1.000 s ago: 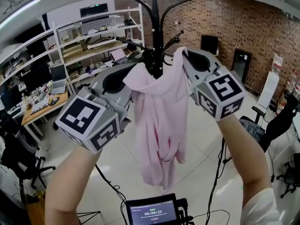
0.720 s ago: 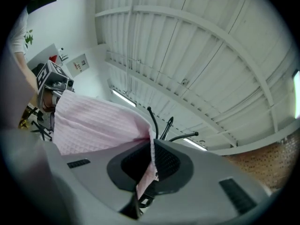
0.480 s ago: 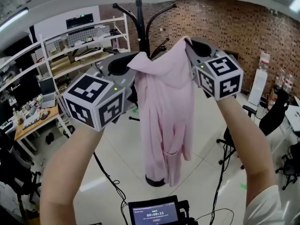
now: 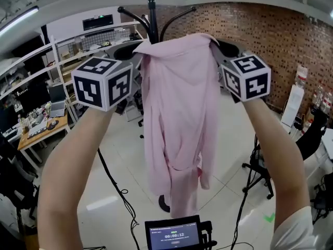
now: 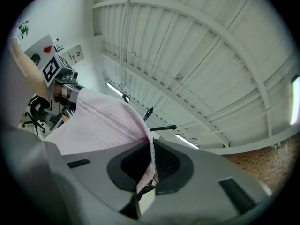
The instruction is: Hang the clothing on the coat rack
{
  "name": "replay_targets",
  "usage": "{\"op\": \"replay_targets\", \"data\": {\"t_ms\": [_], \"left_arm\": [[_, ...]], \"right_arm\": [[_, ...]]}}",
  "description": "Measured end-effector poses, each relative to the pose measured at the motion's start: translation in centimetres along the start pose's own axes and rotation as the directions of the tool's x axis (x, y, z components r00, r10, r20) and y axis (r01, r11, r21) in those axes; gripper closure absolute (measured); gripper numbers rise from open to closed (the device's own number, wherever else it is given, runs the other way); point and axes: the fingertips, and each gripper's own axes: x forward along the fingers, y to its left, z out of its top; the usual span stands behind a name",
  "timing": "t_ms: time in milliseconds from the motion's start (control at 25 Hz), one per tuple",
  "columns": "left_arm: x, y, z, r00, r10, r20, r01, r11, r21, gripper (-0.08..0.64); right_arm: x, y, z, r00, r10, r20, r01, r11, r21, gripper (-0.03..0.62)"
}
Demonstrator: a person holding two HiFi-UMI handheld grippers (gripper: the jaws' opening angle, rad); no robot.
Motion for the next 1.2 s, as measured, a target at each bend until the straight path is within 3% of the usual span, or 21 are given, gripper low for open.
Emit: {"op": "replay_targets", "data": {"t_ms": [480, 680, 920, 1200], "left_arm": [[4.2, 6.8, 0.9, 0.982, 0.174, -0.071, -0.164, 0.979, 0.124, 0.543], [5.9, 8.3, -0.7, 0.968, 0.219, -0.121, -0.2, 0.968, 0.153, 0.543], [7.3, 8.0, -7.5, 0.936, 0.22, -0.275, -0.183, 0.971, 0.151, 0.543], [5.3, 5.5, -12.3, 0.943, 0.152, -0.296, -0.106, 0.981, 0.163, 0.543]], "right_arm": [[4.2, -3.8, -2.1, 0.999, -0.025, -0.021, 0.026, 0.999, 0.037, 0.583], [6.9, -5.2, -3.8, 0.994, -0.053, -0.091, 0.053, 0.999, 0.004, 0.583], [8.6, -2.9, -10.4, 0.974, 0.011, -0.226, -0.021, 0.999, -0.039, 0.583], [6.8, 2.6, -14.9, 0.959, 0.117, -0.259, -0.118, 0.993, 0.01, 0.583]]}}
